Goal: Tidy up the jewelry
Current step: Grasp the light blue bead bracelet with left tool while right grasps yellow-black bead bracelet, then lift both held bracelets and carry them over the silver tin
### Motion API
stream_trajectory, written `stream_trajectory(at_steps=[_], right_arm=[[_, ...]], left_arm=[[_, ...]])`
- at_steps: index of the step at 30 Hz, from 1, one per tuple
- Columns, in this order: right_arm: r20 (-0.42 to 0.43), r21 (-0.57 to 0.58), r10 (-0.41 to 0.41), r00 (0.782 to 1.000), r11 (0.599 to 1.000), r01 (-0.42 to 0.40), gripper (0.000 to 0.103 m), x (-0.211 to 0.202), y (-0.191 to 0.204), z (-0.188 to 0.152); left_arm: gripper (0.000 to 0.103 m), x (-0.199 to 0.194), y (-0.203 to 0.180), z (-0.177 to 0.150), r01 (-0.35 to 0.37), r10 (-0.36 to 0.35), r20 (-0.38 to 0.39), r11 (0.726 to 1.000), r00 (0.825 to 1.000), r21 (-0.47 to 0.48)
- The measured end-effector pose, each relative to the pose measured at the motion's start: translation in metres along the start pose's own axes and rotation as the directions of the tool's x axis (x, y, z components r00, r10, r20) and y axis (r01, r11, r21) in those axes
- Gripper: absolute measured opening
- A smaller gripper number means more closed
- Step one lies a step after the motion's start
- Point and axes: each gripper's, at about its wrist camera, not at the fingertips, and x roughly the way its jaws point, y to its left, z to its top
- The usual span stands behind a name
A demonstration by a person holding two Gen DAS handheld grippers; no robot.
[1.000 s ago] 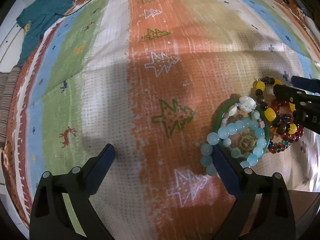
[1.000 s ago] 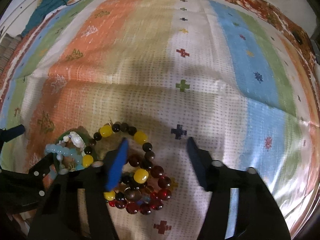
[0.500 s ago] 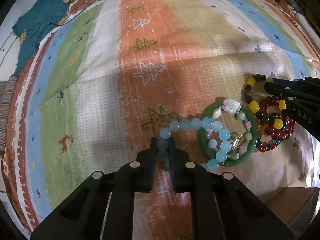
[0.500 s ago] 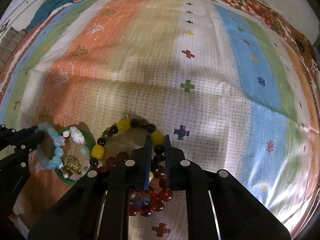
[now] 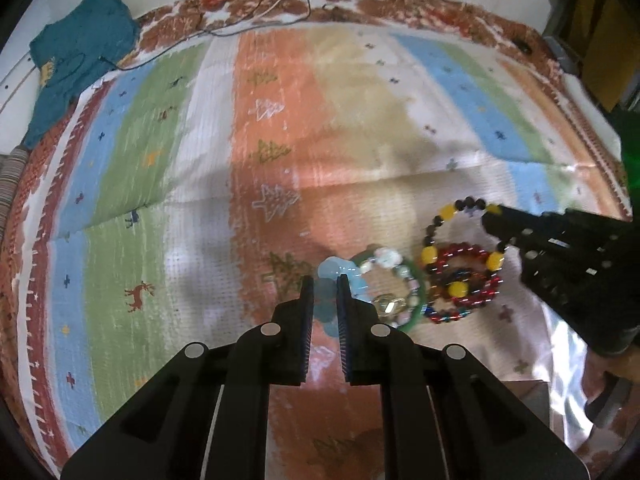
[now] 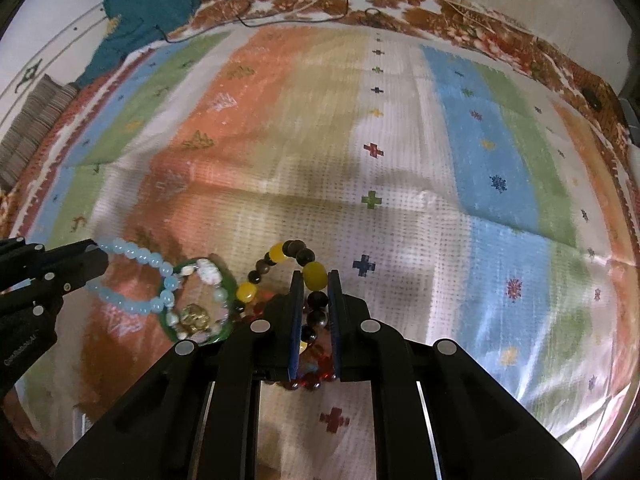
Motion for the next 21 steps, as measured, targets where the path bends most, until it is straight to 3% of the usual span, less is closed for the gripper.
stream_trajectory(at_steps=[21], right_arm=[[0.126, 0.023, 0.023, 0.992, 0.999, -0.026, 0.013, -0.069, -0.001, -0.019]], left_arm=[[0.011, -0.060, -0.005, -0.009, 0.076, -0.074, 0.077, 0.997, 0.994, -0.024]])
